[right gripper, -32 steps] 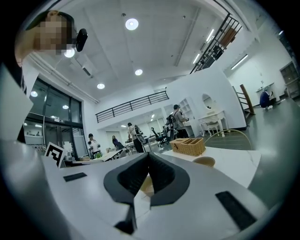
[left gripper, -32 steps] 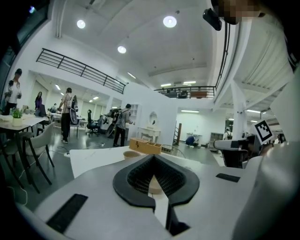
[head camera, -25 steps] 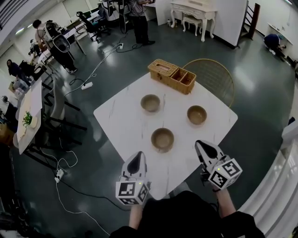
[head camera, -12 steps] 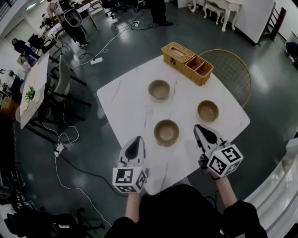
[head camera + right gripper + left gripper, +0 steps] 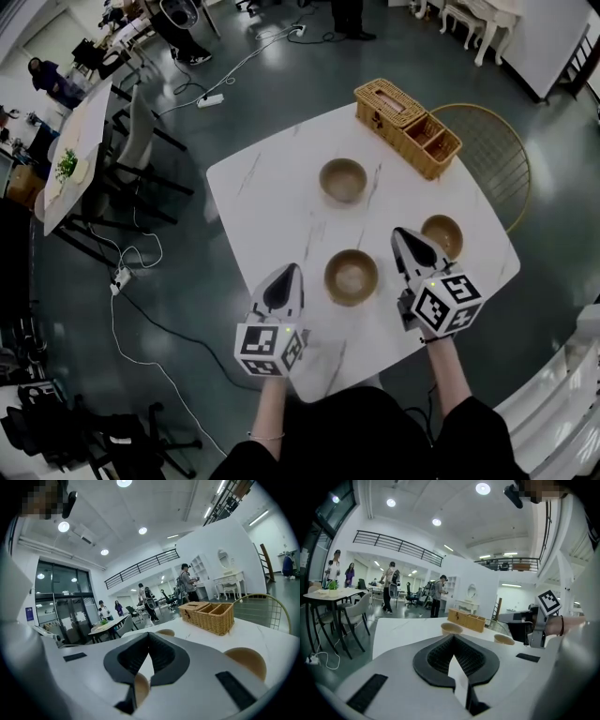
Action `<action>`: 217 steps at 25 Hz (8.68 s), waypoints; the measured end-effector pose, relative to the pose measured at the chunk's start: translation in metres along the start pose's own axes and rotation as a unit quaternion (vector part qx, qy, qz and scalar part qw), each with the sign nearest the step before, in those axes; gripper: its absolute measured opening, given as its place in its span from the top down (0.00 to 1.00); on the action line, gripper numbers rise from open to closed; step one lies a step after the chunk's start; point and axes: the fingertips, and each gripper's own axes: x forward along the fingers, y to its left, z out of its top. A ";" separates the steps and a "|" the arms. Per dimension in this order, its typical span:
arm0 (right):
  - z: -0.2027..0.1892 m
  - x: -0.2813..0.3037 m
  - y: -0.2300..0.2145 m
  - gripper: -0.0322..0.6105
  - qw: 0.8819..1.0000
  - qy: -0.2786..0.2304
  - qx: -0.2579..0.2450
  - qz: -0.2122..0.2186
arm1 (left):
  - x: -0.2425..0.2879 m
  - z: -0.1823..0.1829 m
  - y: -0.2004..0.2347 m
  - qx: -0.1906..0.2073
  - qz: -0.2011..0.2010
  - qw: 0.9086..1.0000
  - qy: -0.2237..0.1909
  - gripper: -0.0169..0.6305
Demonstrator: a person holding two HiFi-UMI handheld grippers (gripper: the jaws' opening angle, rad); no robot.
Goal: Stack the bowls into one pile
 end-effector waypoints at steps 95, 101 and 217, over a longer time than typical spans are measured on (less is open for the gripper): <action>-0.037 0.073 -0.018 0.91 0.980 0.092 0.174 0.011 | 0.023 -0.006 0.014 -0.032 -0.026 0.999 0.005 0.95; -0.051 0.054 -0.005 0.91 0.983 0.101 0.153 0.015 | 0.012 -0.005 0.015 -0.028 -0.029 0.999 -0.002 0.95; -0.046 -0.067 -0.162 0.90 0.954 0.027 0.169 -0.245 | 0.060 -0.020 -0.103 0.001 -0.151 0.988 0.037 0.95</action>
